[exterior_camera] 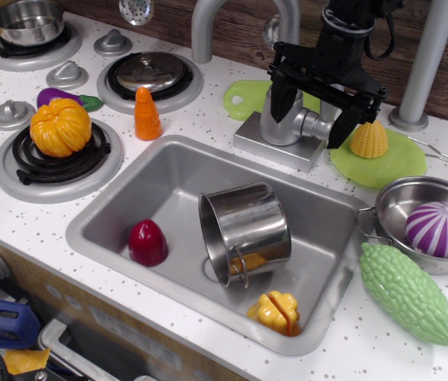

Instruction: Turn lever vertical to front

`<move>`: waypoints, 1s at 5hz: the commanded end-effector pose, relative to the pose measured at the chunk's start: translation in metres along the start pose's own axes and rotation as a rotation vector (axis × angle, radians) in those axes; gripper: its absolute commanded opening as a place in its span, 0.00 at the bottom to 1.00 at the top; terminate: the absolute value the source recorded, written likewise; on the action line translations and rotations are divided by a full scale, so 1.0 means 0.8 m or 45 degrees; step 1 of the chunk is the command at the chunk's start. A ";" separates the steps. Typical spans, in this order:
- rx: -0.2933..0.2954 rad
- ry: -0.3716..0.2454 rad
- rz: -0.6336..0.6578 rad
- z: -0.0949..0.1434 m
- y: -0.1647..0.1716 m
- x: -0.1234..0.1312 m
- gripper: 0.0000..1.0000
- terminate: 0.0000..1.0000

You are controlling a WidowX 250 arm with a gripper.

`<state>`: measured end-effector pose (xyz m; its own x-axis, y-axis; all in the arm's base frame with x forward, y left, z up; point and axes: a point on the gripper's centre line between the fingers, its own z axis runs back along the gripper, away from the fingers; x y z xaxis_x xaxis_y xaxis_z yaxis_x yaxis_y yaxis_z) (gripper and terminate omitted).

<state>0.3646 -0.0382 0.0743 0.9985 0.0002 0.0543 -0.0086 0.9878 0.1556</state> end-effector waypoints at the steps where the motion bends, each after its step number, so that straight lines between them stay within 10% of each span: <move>1: 0.000 0.000 0.000 0.000 0.000 0.000 1.00 0.00; 5: 0.067 -0.302 0.019 0.038 -0.012 0.071 1.00 0.00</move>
<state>0.4190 -0.0525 0.0832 0.9725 -0.0305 0.2309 -0.0214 0.9755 0.2190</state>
